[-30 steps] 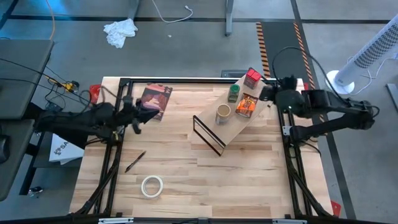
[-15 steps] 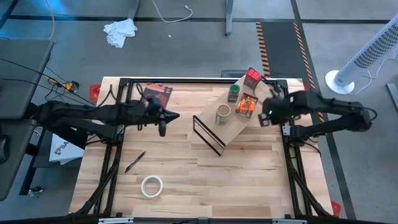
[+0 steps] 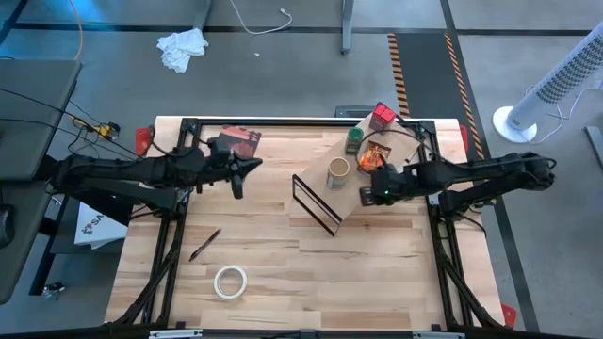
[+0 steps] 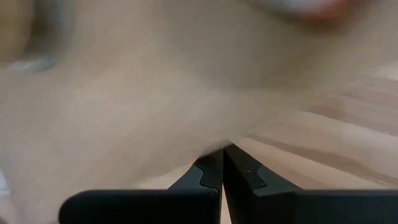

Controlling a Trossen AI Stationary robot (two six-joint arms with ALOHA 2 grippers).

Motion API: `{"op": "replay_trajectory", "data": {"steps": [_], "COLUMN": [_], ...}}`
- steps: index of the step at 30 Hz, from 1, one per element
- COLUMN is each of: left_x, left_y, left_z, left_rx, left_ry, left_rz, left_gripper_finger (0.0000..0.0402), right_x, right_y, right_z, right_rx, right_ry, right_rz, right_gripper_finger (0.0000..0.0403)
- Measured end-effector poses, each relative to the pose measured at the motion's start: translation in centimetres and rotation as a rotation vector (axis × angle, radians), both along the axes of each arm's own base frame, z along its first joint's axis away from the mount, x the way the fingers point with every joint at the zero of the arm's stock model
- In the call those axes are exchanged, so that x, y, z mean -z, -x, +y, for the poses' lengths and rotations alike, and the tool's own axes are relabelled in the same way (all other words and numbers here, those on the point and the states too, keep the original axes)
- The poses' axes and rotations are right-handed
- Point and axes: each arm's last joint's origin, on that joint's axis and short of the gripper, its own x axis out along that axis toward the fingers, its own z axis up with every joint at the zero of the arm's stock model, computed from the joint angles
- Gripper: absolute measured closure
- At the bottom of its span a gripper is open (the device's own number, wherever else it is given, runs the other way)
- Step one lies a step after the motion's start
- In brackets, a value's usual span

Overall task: Shelf spices
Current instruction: Adjust the shelf to the center of the table

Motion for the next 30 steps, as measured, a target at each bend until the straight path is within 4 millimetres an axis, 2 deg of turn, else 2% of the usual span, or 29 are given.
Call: {"op": "replay_trajectory", "data": {"steps": [10, 16, 20, 24, 27, 30], "left_x": [0.1, 0.1, 0.2, 0.4, 0.5, 0.5], "left_y": [3.1, 4.7, 5.5, 6.1, 6.6, 7.2], "left_z": [0.1, 0.1, 0.1, 0.1, 0.1, 0.1], "left_rx": [-0.019, -0.042, -0.046, -0.044, -0.044, -0.041], "left_ry": [-0.016, -0.022, -0.024, -0.015, 0.001, 0.003], "left_rz": [0.094, 0.128, 0.138, 0.162, 0.174, 0.174], "left_gripper_finger": [0.0401, 0.0401, 0.0401, 0.0401, 0.0401, 0.0401], "right_x": [1.2, 0.8, 0.2, -1.4, -3.0, -4.3], "right_y": [-4.9, -9.9, -14.1, -17.4, -16.9, -13.9], "right_z": [2.2, 2.4, 2.0, 2.0, 2.5, 3.4], "right_rx": [0.039, 0.025, -0.081, -0.31, -0.438, -0.529], "right_ry": [0.027, 0.109, 0.156, 0.16, 0.136, 0.117], "right_rz": [-0.25, -0.305, -0.308, -0.326, -0.19, 0.066], "right_gripper_finger": [0.0403, 0.0403, 0.0403, 0.0403, 0.0403, 0.0403]}}
